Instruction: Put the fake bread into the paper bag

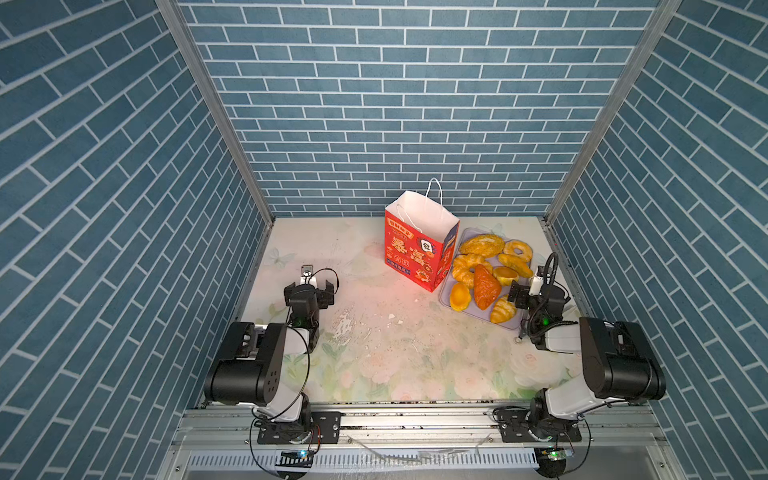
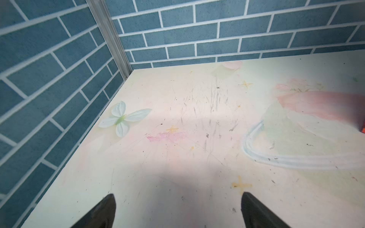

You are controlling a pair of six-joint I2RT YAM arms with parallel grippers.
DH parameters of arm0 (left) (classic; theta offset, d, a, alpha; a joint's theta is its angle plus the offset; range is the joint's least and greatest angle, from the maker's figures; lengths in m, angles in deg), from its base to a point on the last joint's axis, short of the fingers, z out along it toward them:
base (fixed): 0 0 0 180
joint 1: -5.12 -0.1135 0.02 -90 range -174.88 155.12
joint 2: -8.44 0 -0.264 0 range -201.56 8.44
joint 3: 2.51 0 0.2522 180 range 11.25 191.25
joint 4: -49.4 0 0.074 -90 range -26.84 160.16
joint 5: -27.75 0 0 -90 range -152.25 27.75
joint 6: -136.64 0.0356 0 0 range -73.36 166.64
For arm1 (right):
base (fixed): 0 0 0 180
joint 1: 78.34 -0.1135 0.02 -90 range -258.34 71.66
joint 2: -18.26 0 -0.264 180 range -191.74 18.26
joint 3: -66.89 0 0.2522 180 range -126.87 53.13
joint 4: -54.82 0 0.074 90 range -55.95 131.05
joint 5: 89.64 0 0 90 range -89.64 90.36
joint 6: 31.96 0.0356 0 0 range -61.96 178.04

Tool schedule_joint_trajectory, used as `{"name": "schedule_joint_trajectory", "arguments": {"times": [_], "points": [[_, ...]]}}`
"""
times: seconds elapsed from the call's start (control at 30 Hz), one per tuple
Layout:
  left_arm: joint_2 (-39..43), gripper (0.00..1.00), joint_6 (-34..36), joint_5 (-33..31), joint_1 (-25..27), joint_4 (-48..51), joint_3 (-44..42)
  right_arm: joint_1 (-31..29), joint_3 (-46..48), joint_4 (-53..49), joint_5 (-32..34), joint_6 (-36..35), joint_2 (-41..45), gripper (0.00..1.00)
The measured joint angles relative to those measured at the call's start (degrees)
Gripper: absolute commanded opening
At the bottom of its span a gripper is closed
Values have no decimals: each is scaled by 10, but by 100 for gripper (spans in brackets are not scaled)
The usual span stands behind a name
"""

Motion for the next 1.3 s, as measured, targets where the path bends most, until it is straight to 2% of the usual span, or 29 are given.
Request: {"name": "schedule_joint_trajectory", "arguments": {"times": [0.8,1.1,1.3], "points": [[0,100,0,0,0,0,0,0,-1,-14,-24,-2,0,99],[0,100,0,0,0,1,0,0,5,9,-16,-2,2,95],[48,99,-4,-15,0,76,32,-1,28,0,0,-2,47,95]]}}
